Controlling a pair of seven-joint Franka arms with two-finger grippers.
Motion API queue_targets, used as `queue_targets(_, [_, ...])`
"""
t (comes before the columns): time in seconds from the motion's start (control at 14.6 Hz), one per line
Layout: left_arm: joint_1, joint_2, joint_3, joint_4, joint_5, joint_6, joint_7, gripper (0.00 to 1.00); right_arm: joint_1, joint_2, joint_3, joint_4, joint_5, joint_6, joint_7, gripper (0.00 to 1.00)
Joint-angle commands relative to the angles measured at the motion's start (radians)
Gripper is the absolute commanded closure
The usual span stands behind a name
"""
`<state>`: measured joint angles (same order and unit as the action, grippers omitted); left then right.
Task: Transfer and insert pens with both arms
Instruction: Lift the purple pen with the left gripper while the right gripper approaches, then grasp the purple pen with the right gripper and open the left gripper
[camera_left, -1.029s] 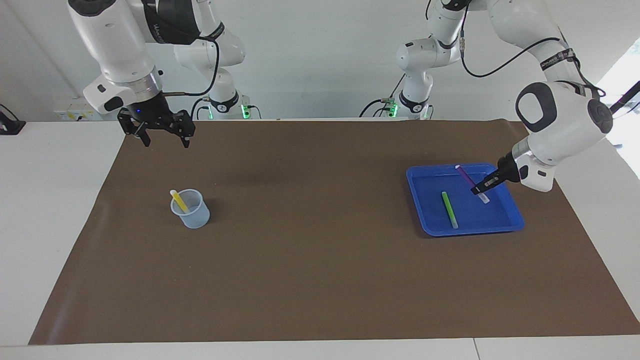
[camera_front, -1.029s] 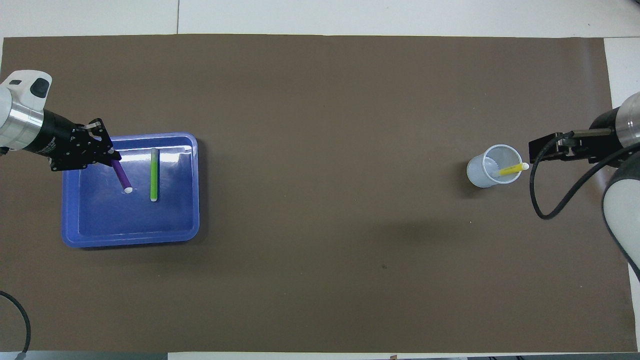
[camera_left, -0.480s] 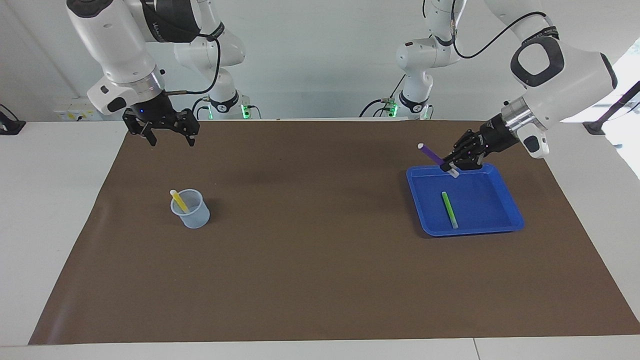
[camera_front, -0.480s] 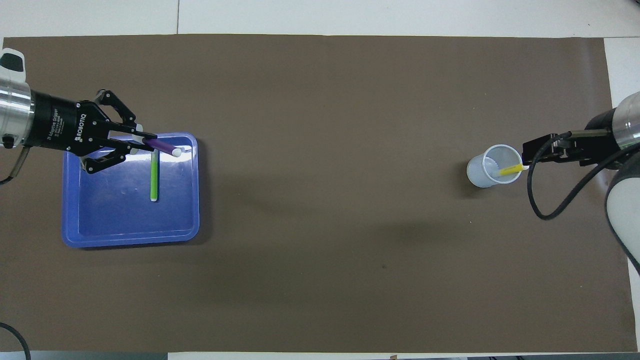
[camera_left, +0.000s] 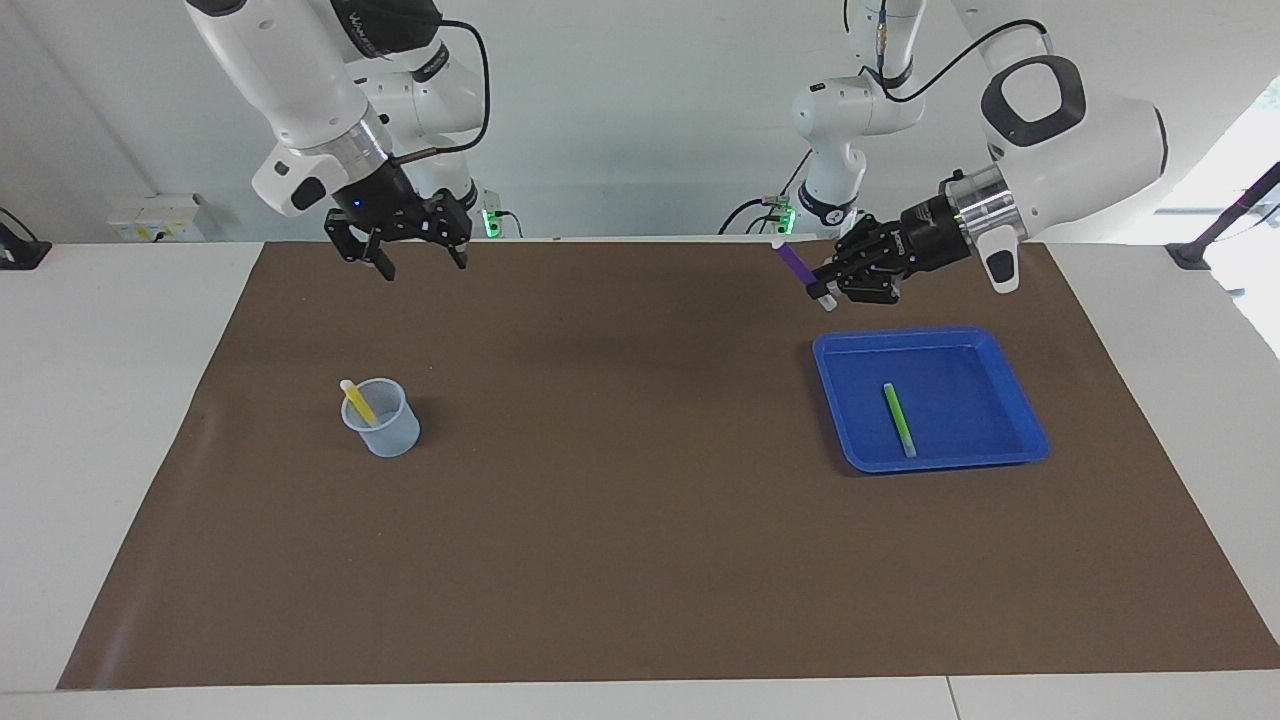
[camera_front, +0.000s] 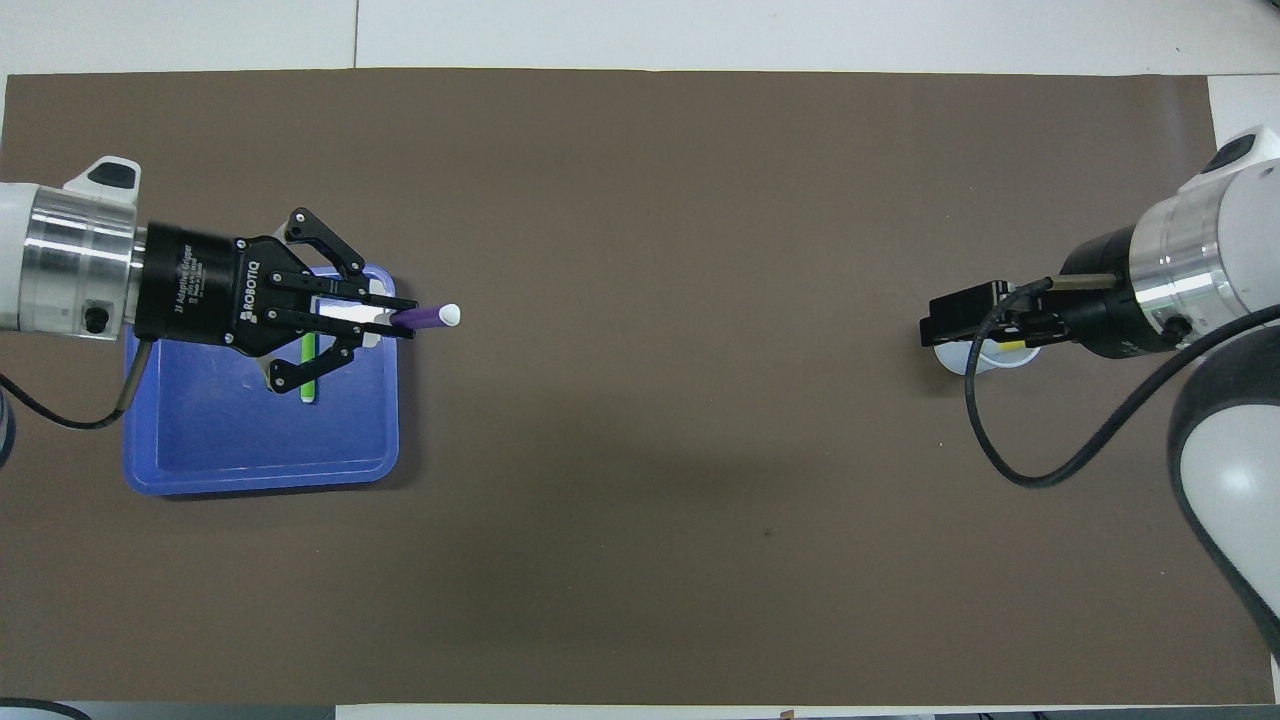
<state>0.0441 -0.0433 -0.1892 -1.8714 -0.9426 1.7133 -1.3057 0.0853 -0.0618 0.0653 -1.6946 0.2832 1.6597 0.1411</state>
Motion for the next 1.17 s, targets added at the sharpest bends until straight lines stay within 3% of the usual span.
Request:
queue_targets(0.0, [-0.085,-0.076,0.007,-0.109,-0.047,0.086,-0.093,1.0,-0.013,-0.001,0.06,0.0,0.135,0.086,0.098,0.0])
queue_targets(0.48, [-0.346,-0.148,0.005,-0.27,-0.125,0.523,-0.294,1.0,-0.007,0.022,0.257,-0.004,0.238,0.291,0.262,0.0])
queue_targets(0.75, [-0.359,-0.162,0.007,-0.295,-0.205,0.563,-0.296,1.0,-0.005,0.022,0.318,-0.013,0.235,0.319,0.285,0.0])
queue_targets(1.1, [-0.359,-0.165,0.007,-0.296,-0.216,0.571,-0.294,1.0,0.002,0.028,0.358,-0.042,0.22,0.376,0.284,0.0])
